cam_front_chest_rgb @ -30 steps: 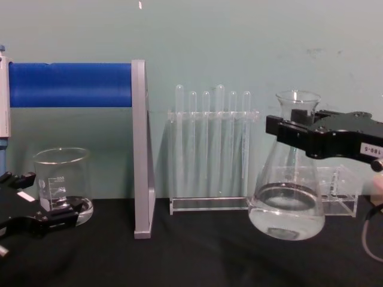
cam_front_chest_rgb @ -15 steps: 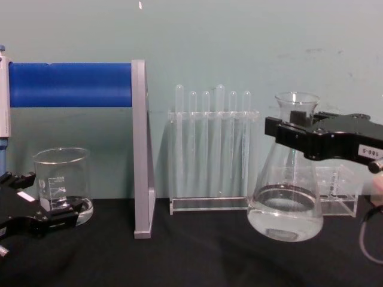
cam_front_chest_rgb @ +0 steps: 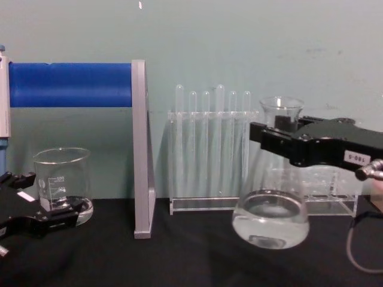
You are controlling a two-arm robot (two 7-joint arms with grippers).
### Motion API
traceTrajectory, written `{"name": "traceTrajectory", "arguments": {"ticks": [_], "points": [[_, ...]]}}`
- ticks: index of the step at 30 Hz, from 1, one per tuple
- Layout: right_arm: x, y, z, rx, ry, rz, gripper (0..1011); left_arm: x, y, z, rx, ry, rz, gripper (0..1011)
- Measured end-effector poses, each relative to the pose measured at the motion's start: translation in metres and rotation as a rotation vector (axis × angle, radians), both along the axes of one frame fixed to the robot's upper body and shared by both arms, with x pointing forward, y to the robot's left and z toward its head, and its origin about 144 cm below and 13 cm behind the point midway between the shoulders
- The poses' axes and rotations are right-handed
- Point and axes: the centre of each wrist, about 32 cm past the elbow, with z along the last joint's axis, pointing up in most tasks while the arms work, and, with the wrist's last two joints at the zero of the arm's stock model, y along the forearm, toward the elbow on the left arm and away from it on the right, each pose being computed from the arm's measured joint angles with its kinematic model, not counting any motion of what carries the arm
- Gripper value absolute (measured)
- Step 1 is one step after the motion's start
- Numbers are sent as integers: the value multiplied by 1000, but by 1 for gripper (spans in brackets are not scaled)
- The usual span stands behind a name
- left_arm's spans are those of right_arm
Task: Grasp the erlenmeyer flask with one hand, shake it three times, then place it back.
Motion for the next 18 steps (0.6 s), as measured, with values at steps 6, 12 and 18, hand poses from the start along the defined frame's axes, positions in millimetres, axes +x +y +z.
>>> {"name": "traceTrajectory", "arguments": {"ticks": [6,12,18], "points": [[-4,12,0,2,2,66,456,0,0,0,0,0,0,1001],[-10,27,0,5,1,160,456,0,0,0,0,0,0,1001],[-17,39,1,11,2,246,456,0,0,0,0,0,0,1001]]}}
